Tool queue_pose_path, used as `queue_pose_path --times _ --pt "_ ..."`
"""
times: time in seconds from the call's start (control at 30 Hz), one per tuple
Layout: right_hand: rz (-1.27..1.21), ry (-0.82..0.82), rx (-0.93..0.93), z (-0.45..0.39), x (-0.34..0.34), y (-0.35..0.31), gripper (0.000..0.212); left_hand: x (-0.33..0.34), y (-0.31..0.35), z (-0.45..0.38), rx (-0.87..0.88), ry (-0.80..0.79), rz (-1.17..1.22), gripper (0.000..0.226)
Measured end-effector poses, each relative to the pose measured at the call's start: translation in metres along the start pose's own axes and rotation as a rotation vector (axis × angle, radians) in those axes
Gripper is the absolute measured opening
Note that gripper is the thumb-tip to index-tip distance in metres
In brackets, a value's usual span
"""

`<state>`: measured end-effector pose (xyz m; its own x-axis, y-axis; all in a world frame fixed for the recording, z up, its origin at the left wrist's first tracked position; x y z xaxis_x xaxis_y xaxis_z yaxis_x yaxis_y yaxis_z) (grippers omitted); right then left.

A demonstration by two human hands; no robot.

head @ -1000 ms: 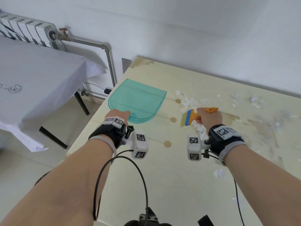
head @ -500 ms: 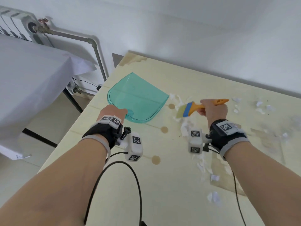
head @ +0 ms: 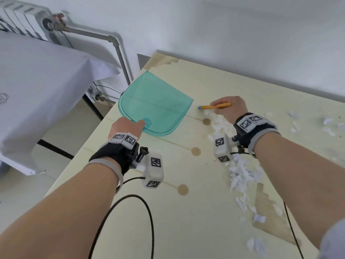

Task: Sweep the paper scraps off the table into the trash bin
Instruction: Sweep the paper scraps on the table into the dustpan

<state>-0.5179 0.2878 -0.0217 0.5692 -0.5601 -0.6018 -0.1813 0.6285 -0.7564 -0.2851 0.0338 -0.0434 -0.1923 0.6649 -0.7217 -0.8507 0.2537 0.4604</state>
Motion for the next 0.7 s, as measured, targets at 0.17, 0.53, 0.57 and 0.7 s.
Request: queue_pose_path --times 0.17,0.53,0.57,0.7 --pt "-0.006 -0.037 0.036 0.022 -0.009 0.006 0.011 0.006 0.000 0.000 0.000 -0.033 -0.011 0.051" --pt "-0.131 -0.058 0.030 0.054 0.014 -0.021 0.014 -0.002 -0.007 0.012 0.027 -0.051 0.003 0.050" --pt "-0.073 -0.089 0.043 0.055 0.021 -0.021 0.011 -0.003 -0.009 0.012 0.028 -0.049 0.009 0.049" --pt "0.015 0.058 0.138 0.063 -0.009 -0.009 0.012 0.003 -0.012 0.014 0.047 -0.078 0.004 0.041"
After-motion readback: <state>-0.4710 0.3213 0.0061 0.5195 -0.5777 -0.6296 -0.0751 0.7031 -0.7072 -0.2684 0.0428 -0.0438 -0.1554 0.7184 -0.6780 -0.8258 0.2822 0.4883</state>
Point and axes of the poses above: each hand's wrist, its own z-axis away from the middle knuckle, its own x-axis out of the palm, y = z × x, the point moved 7 cm from there along -z, towards the middle knuckle, and after that the axes turned 11 degrees about -y, right-handed, at the moved point
